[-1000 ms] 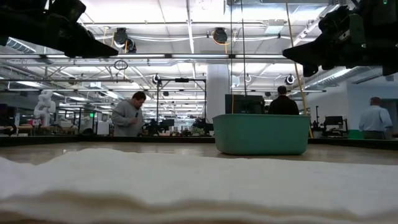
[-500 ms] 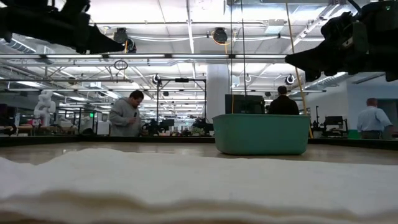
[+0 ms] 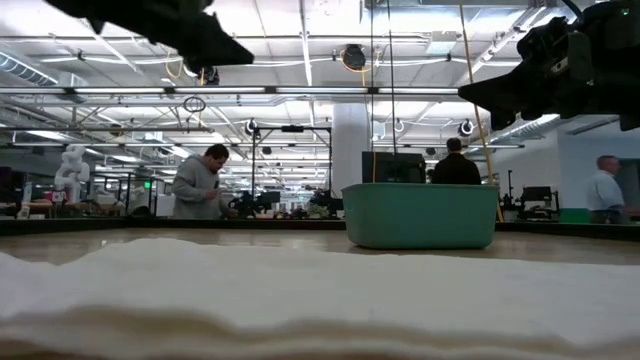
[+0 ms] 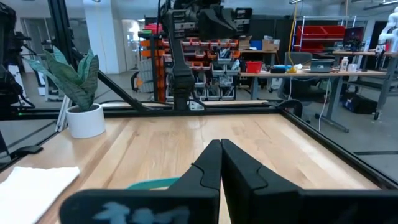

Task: Pick and placing Produce into tupperware
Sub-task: Put the red strawberry into the green bin

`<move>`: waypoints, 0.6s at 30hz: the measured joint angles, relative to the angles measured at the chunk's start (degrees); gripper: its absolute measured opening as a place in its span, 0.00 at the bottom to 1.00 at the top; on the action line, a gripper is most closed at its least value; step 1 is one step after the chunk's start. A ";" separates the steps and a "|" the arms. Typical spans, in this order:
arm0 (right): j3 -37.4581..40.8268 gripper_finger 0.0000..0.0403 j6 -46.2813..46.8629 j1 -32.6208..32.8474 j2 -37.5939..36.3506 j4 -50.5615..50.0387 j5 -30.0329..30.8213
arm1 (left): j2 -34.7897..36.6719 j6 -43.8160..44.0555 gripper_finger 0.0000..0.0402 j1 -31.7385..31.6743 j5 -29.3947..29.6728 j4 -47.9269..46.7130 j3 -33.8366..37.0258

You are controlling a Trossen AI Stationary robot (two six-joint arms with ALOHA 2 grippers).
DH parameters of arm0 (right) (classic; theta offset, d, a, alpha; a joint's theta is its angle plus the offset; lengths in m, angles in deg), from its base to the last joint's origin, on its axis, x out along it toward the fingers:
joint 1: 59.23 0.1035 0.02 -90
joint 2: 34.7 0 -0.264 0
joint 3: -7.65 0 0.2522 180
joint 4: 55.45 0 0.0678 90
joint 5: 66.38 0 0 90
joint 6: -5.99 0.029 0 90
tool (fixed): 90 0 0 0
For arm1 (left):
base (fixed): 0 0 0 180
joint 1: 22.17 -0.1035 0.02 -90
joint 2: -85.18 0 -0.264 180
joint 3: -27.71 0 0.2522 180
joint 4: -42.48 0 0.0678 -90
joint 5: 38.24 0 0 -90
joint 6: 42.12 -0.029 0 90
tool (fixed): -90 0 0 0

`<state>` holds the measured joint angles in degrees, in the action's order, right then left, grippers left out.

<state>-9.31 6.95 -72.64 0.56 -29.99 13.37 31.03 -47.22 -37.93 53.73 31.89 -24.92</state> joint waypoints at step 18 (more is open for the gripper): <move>0.09 0.00 -0.12 0.00 0.00 -0.47 -0.06 | -22.78 -2.98 0.08 -8.67 -19.73 -15.76 -26.83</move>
<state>-9.22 6.83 -72.64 0.56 -30.45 13.31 8.25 -50.21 -46.60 34.00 16.13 -51.76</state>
